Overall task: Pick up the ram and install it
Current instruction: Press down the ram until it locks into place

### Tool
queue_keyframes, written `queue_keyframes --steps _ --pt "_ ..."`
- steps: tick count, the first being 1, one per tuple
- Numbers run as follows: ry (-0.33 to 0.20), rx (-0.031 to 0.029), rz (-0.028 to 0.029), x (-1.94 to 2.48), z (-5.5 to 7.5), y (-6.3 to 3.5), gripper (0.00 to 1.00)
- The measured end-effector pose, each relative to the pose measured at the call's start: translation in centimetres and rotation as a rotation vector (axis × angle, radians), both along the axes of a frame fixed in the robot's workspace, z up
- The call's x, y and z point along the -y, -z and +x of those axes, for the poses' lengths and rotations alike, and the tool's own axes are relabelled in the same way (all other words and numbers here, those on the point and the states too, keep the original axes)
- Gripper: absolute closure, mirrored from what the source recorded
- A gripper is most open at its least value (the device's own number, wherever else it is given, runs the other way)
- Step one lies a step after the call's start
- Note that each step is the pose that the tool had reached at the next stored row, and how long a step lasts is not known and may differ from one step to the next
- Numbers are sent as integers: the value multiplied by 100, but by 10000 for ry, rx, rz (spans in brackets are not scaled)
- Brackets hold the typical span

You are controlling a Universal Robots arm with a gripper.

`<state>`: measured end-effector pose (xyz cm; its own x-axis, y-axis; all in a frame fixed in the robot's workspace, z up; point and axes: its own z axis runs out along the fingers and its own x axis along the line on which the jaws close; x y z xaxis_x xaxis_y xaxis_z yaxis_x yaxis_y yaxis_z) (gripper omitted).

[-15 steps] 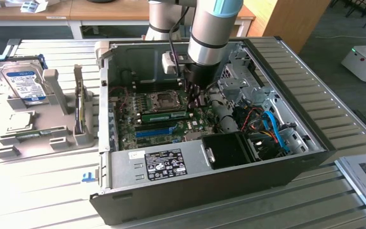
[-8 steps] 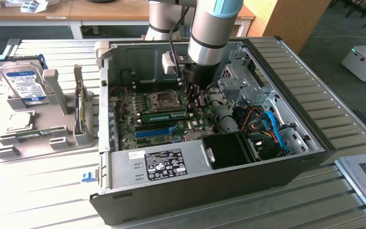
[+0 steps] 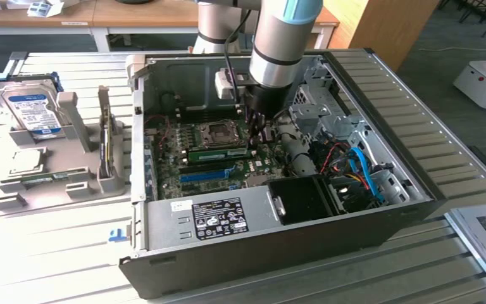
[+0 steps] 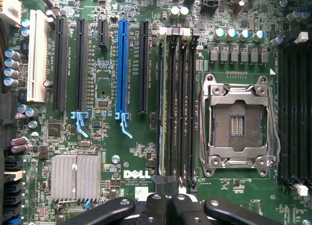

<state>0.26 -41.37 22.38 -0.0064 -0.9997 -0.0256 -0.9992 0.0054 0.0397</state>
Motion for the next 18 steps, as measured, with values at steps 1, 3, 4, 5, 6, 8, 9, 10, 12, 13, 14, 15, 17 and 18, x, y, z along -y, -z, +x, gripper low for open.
queue_keyframes --steps 1,3,4,5,6,8,9,10,12,13,14,15,17,18 --pt "0 0 0 0 0 0 90" --pt "0 0 1 0 0 1 90" --pt "0 0 3 0 0 2 90" --pt "0 0 3 0 0 2 90" --pt "0 0 3 0 0 3 90" --pt "0 0 2 0 0 6 90" --pt "-1 1 1 0 0 8 90" --pt "0 1 2 0 0 10 90" --pt "-1 1 3 0 0 13 90" --pt "-1 0 2 0 0 13 90" --pt "-1 0 2 0 0 13 90" --pt "0 1 3 0 0 14 90" --pt "-1 0 3 0 0 13 90" --pt "-1 1 6 -1 0 13 90"
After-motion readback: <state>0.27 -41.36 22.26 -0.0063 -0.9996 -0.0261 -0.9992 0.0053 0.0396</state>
